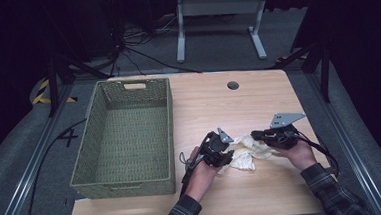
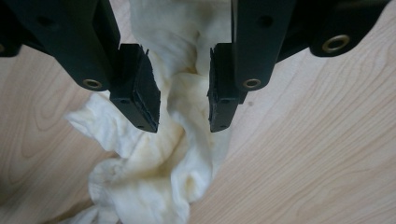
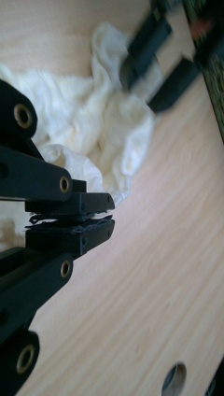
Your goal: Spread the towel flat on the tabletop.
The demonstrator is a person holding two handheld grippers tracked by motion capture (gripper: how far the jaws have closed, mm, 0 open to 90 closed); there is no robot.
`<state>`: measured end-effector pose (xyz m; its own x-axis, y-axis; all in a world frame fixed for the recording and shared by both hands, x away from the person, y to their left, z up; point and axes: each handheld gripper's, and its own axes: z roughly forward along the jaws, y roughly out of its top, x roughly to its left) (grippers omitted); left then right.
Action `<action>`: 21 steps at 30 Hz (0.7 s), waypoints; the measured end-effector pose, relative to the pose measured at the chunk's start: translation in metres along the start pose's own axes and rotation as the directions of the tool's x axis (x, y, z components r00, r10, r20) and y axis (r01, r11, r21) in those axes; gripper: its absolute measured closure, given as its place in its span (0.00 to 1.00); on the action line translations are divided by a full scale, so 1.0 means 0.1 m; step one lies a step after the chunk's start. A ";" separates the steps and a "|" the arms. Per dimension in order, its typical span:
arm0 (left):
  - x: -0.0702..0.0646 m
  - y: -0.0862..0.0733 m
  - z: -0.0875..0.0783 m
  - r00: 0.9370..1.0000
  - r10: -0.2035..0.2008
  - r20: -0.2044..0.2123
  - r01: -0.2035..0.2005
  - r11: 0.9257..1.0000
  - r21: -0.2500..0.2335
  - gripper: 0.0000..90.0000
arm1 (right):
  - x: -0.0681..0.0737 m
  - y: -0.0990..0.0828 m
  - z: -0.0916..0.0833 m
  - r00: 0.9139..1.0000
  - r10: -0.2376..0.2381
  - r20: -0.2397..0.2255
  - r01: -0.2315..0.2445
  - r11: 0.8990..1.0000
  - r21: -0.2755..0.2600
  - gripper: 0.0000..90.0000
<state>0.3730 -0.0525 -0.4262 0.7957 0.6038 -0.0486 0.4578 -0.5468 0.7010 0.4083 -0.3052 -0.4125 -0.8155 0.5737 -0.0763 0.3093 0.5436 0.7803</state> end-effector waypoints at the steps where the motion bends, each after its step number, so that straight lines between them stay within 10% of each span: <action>1: -0.01 -0.01 0.00 1.000 0.008 0.001 -0.008 1.000 0.005 0.71 | -0.05 0.01 0.01 1.000 0.009 0.008 -0.009 1.000 -0.008 0.95; 15: -0.10 -0.08 0.07 0.999 0.036 0.019 -0.036 0.998 0.043 0.70 | -0.64 -0.04 0.26 0.981 0.097 0.171 -0.103 0.994 0.025 0.95; 18: -0.09 -0.09 0.09 0.999 0.043 0.020 -0.044 0.997 0.056 0.70 | -0.66 -0.07 0.28 0.975 0.120 0.187 -0.127 0.992 0.024 0.74; 21: -0.08 -0.09 0.10 0.999 0.041 0.020 -0.042 0.998 0.052 0.70 | -0.63 -0.06 0.22 0.978 0.116 0.175 -0.119 0.993 0.007 0.73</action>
<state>0.3664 -0.0583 -0.4394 0.8216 0.5690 -0.0340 0.4439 -0.6012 0.6644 0.4681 -0.3311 -0.4259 -0.6762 0.7309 -0.0926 0.4073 0.4756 0.7797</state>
